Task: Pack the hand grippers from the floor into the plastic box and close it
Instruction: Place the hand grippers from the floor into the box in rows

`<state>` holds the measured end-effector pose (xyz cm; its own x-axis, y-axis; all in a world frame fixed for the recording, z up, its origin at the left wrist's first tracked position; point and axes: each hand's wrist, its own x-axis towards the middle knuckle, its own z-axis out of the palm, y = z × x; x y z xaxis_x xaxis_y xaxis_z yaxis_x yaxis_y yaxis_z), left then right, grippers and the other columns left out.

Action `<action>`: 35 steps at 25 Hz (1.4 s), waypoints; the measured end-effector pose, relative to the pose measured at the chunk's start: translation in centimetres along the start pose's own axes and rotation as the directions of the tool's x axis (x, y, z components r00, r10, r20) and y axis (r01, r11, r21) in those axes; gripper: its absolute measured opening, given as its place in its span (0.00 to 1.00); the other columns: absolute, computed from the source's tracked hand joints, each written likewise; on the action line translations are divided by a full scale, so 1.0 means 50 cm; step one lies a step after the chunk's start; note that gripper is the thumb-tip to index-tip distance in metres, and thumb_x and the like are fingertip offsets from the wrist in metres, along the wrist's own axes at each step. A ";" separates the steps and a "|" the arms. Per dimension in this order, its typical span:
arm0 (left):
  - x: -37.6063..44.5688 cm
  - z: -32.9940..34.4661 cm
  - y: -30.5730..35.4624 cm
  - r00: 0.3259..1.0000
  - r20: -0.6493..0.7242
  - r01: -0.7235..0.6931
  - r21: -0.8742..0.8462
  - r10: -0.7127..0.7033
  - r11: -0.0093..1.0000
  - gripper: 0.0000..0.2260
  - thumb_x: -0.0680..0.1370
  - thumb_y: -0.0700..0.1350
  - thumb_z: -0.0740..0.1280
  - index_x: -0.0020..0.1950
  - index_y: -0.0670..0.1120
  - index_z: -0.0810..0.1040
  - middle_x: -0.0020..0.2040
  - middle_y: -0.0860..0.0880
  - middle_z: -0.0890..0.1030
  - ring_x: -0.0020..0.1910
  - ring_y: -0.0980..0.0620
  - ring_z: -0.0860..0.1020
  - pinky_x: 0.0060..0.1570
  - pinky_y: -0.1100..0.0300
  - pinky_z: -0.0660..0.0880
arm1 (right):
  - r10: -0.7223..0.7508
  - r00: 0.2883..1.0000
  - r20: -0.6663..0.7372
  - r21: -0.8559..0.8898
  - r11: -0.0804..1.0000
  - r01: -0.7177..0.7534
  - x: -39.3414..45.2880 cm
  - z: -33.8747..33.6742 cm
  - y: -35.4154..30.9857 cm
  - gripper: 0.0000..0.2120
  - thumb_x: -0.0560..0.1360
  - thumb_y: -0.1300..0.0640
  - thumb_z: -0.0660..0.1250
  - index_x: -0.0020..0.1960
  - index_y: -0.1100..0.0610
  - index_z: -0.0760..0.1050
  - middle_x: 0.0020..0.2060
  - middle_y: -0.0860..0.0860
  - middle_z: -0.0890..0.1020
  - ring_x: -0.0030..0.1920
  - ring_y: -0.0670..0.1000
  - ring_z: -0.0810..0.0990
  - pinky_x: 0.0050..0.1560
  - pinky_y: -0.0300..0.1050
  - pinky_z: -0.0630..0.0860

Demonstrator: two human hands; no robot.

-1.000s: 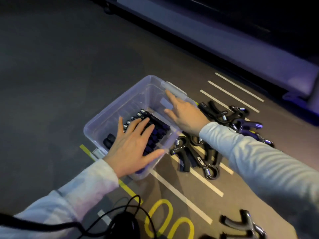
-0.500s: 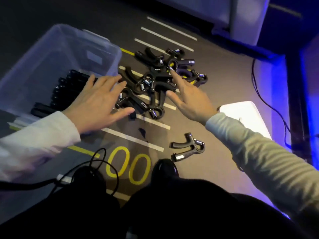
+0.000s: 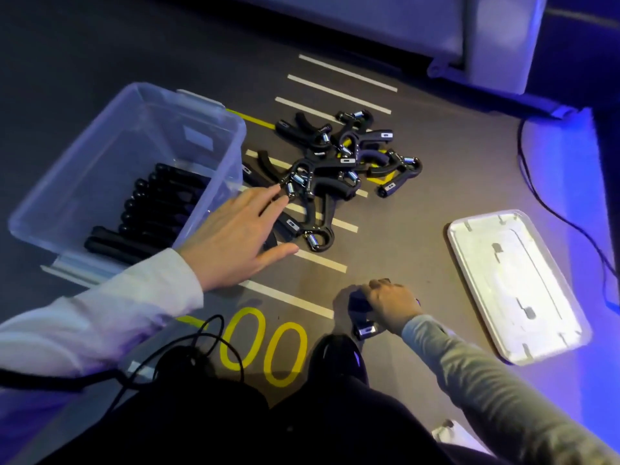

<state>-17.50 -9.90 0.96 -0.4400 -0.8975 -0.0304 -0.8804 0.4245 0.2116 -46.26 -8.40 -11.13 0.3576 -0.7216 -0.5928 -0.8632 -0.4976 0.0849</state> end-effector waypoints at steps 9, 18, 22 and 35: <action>-0.035 -0.004 -0.073 0.991 0.000 0.134 0.038 -0.134 0.990 0.31 0.75 0.62 0.54 0.70 0.41 0.64 0.69 0.43 0.69 0.66 0.44 0.69 0.62 0.49 0.71 | -0.100 0.989 0.111 -0.190 0.974 0.119 0.034 0.013 -0.005 0.22 0.78 0.59 0.58 0.71 0.59 0.60 0.64 0.56 0.71 0.62 0.58 0.73 0.60 0.52 0.72; -0.132 0.007 -0.154 0.905 -0.023 0.425 0.024 -0.424 0.905 0.34 0.73 0.65 0.55 0.68 0.41 0.69 0.68 0.40 0.71 0.65 0.40 0.70 0.63 0.43 0.67 | -0.315 0.669 -0.673 -0.242 0.949 0.204 0.063 -0.289 -0.055 0.19 0.60 0.59 0.73 0.47 0.56 0.68 0.37 0.53 0.77 0.30 0.56 0.76 0.29 0.46 0.67; -0.170 0.021 -0.176 0.857 0.065 0.511 0.031 -0.511 0.859 0.45 0.68 0.75 0.40 0.71 0.45 0.66 0.71 0.44 0.66 0.69 0.43 0.65 0.66 0.37 0.59 | -0.322 0.457 -0.829 -0.180 0.928 0.327 0.094 -0.454 -0.112 0.15 0.68 0.59 0.55 0.55 0.56 0.67 0.49 0.55 0.79 0.24 0.59 0.77 0.18 0.43 0.69; -0.247 0.085 -0.224 0.819 0.015 0.571 0.083 -0.574 0.817 0.38 0.73 0.72 0.45 0.60 0.46 0.79 0.59 0.46 0.80 0.57 0.45 0.78 0.65 0.37 0.60 | -0.859 0.417 -0.299 -0.677 0.498 0.541 0.353 -0.630 -0.256 0.15 0.74 0.66 0.63 0.56 0.52 0.64 0.52 0.50 0.78 0.41 0.56 0.81 0.29 0.49 0.75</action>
<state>-2.96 -3.08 -5.18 0.1423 -0.9766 -0.1615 -0.9850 -0.1558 0.0743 -17.68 -29.93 2.55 0.9966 -0.0172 -0.0805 0.0047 -0.9645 0.2642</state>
